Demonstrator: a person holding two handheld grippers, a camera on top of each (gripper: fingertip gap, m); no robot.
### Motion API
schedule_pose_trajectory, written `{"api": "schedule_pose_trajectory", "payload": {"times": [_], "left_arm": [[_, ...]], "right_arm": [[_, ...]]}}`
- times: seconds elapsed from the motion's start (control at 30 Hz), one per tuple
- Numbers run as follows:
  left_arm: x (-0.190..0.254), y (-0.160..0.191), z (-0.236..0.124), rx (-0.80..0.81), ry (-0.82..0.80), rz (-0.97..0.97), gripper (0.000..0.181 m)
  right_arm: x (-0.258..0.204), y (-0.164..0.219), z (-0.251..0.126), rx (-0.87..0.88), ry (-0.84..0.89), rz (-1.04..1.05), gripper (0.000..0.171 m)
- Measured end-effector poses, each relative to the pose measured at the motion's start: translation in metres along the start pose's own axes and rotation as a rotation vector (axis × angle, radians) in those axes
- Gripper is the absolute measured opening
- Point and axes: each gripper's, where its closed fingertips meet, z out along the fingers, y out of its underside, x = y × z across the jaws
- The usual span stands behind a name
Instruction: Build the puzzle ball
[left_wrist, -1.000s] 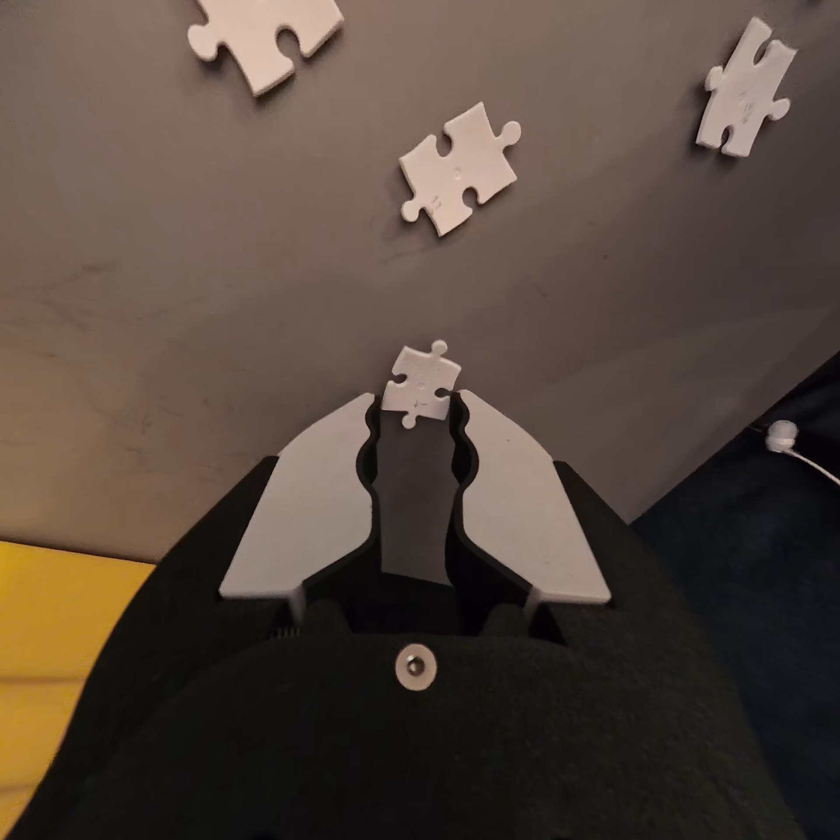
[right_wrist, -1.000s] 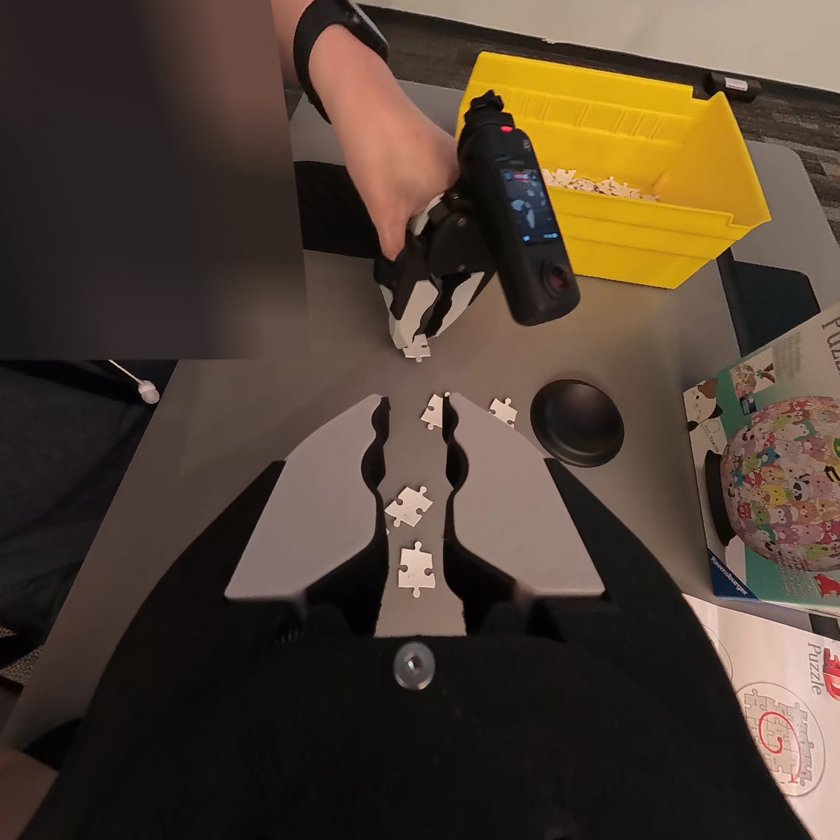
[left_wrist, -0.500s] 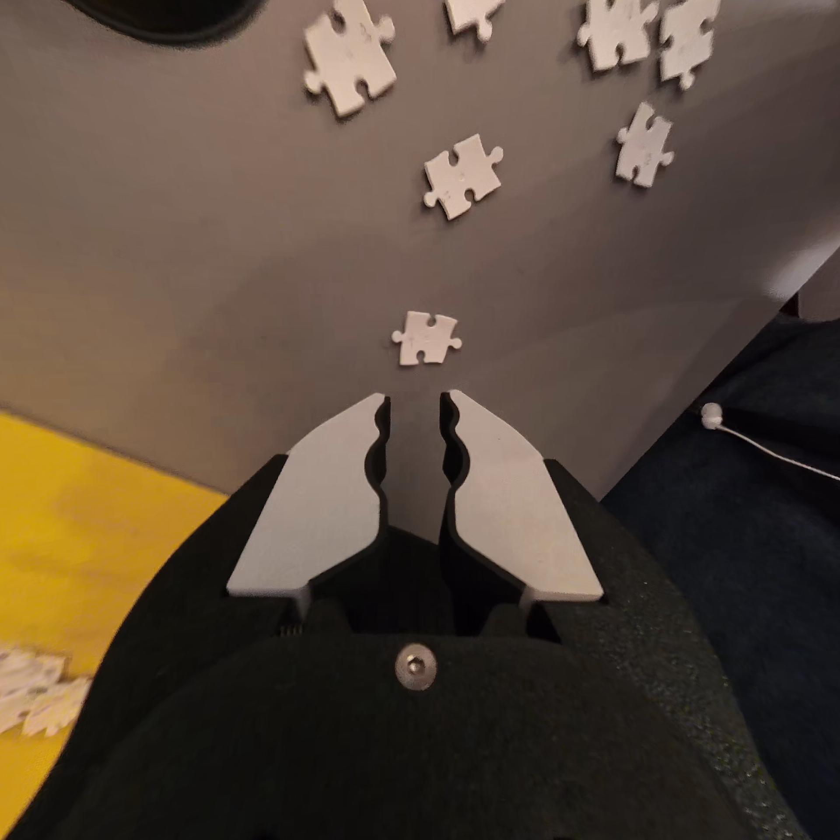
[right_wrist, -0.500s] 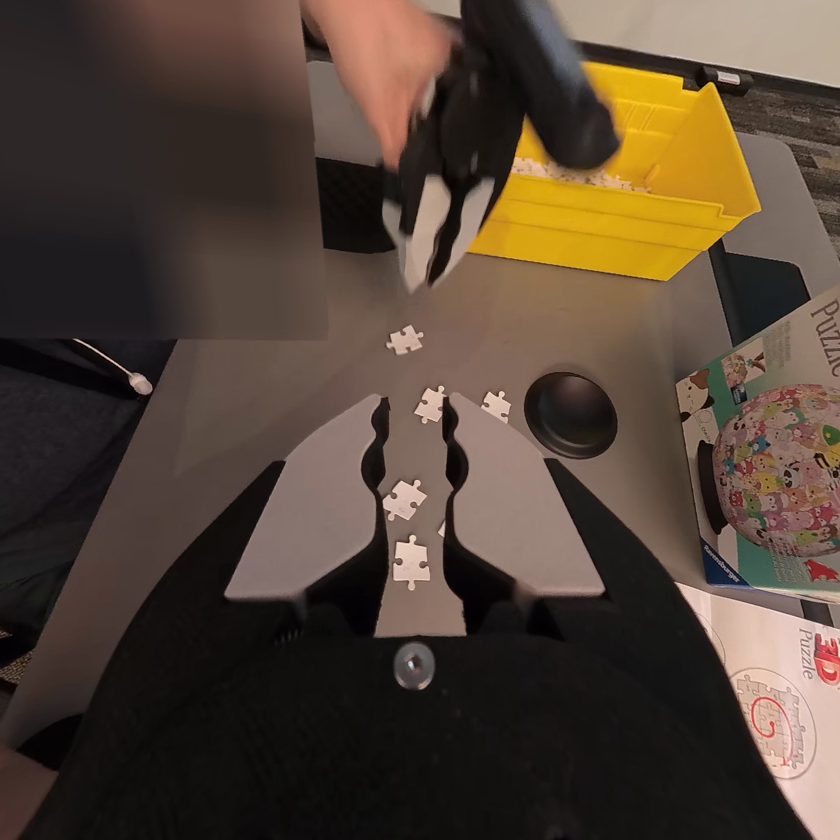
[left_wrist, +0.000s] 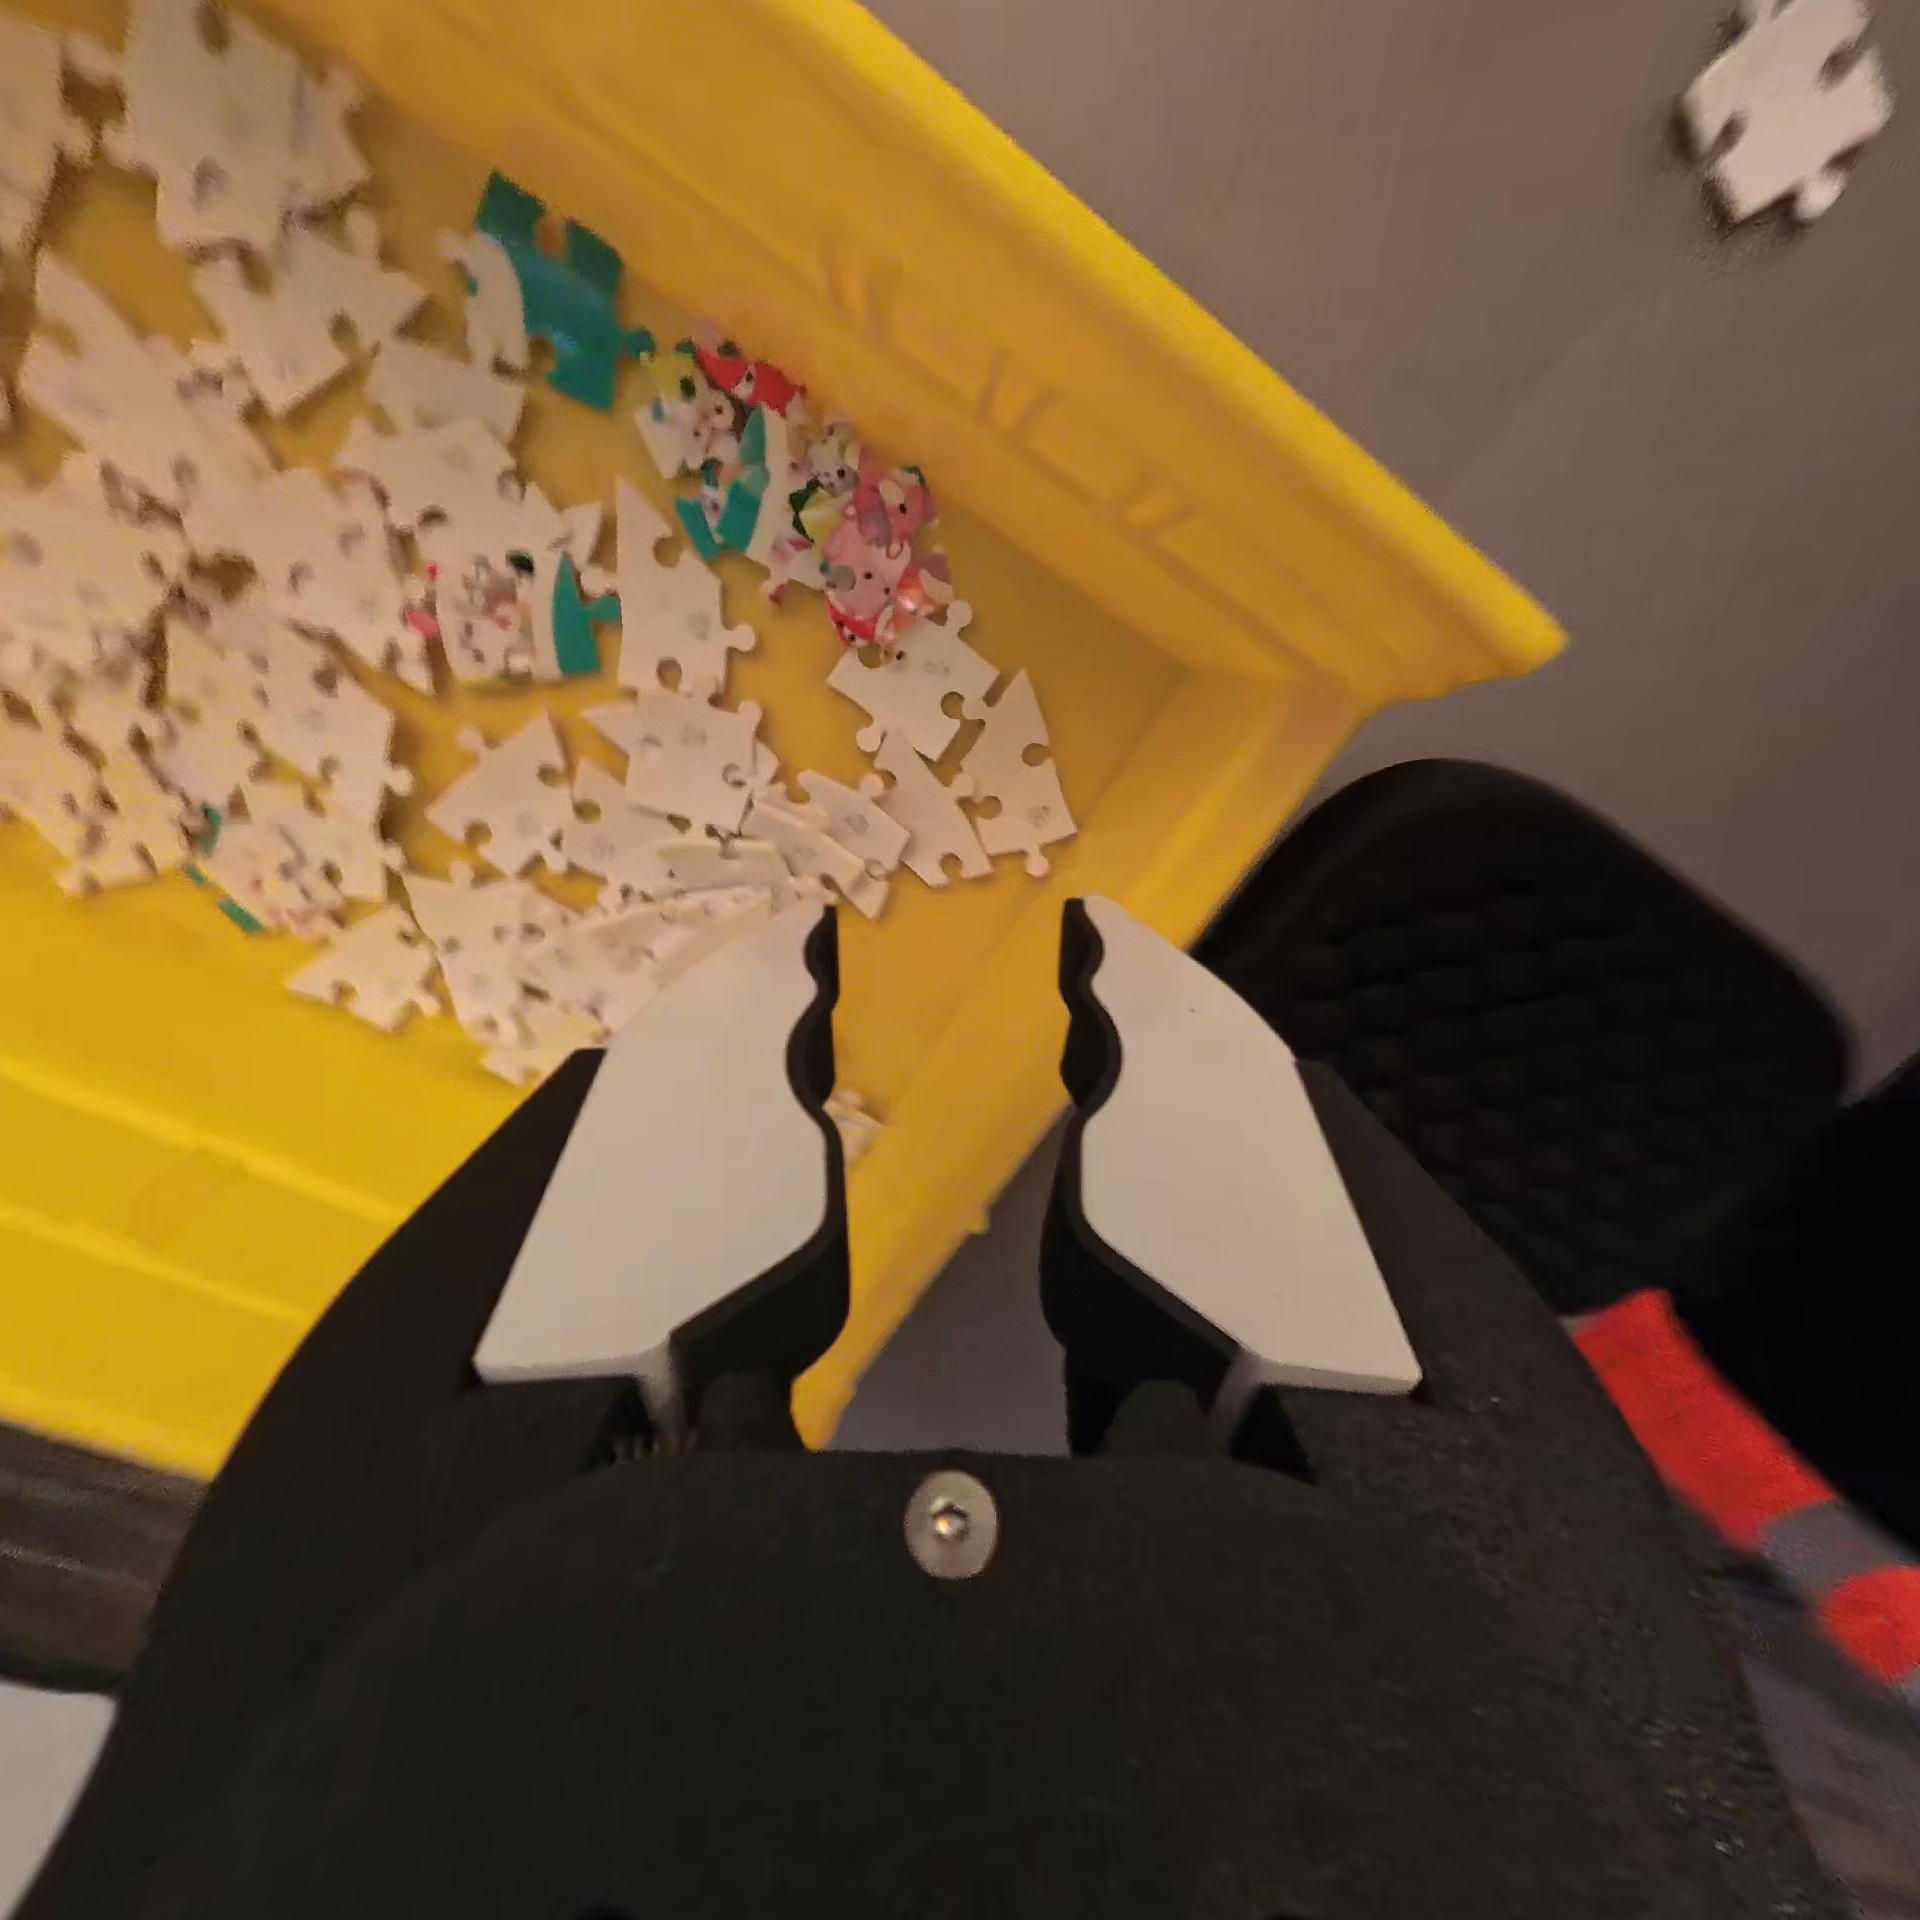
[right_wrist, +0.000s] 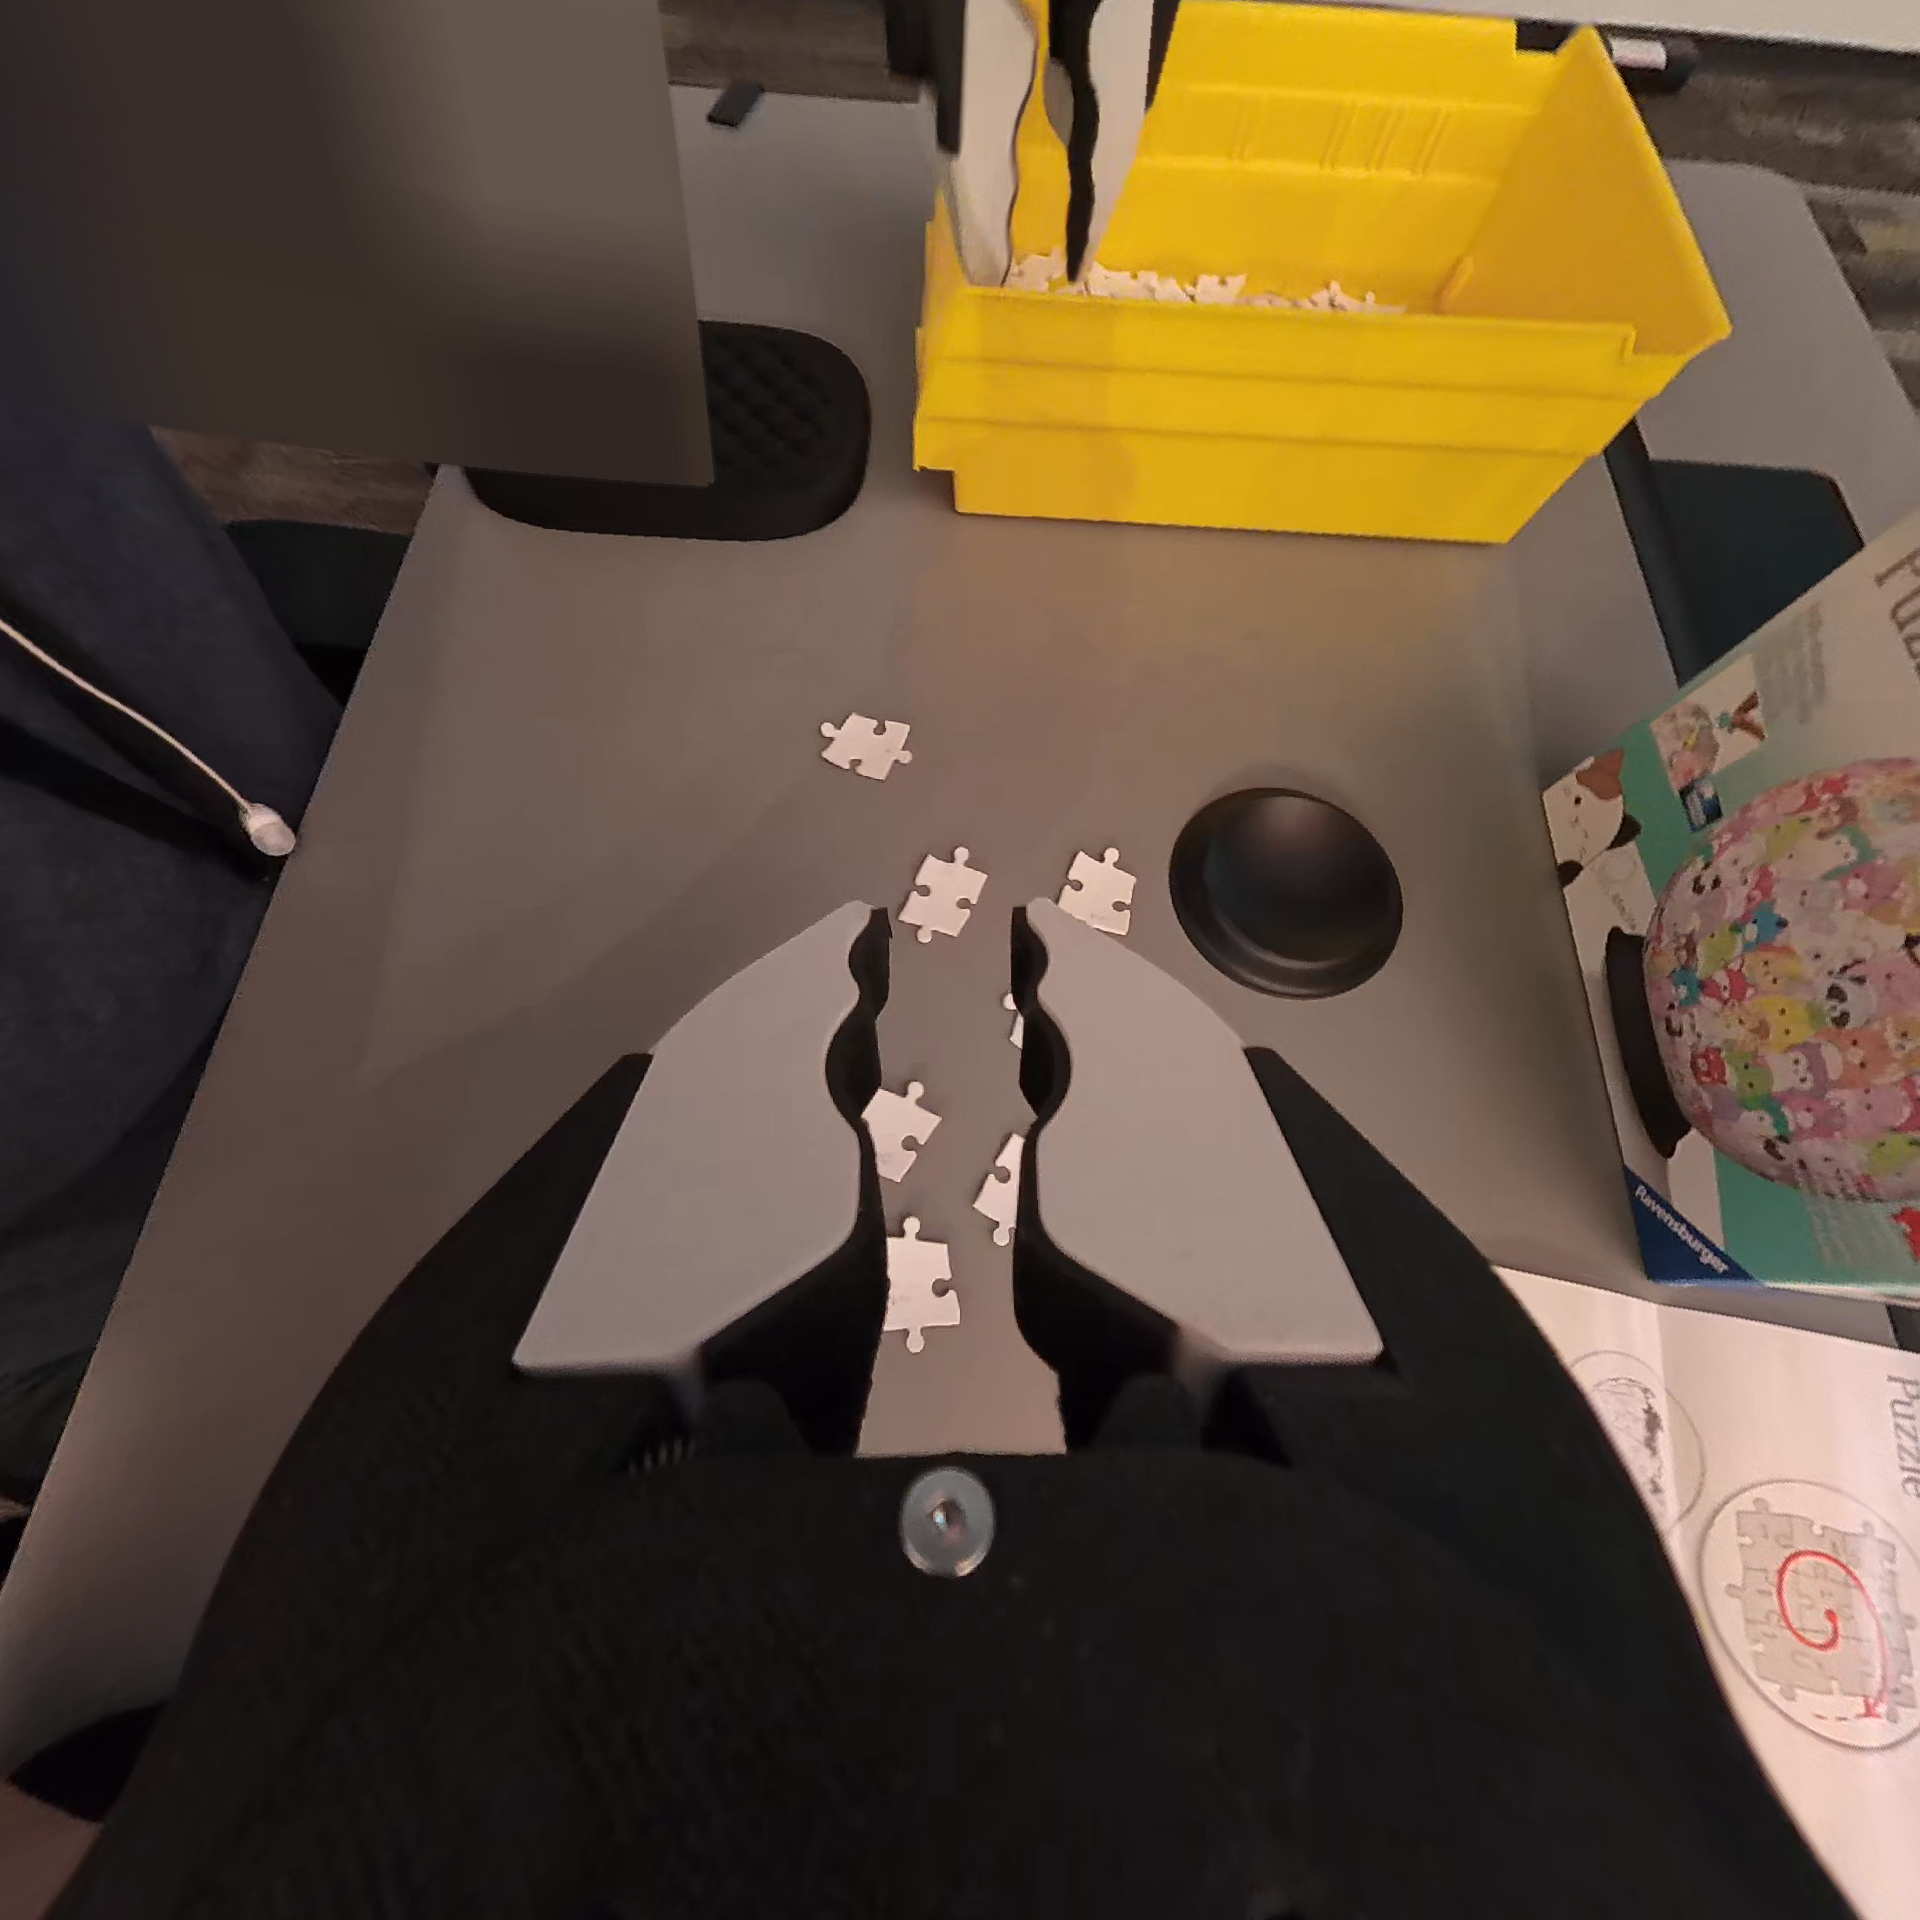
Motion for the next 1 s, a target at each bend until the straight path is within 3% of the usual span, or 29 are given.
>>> {"api": "schedule_pose_trajectory", "payload": {"times": [0.1,0.37,0.7,1.0], "left_arm": [[-0.015,-0.006,0.017,0.015,-0.08,0.189,0.043],[-0.014,-0.021,0.04,0.078,0.062,0.316,0.041],[-0.012,-0.023,0.053,0.036,0.088,0.384,0.043],[-0.012,-0.023,0.057,-0.005,0.105,0.416,0.03]], "right_arm": [[0.005,0.003,0.004,0.004,0.004,0.036,0.024],[0.014,0.011,0.009,-0.011,0.025,0.084,0.024],[0.013,0.011,0.002,-0.004,0.037,0.084,0.024],[0.012,0.013,-0.002,-0.008,0.032,0.083,0.024]]}}
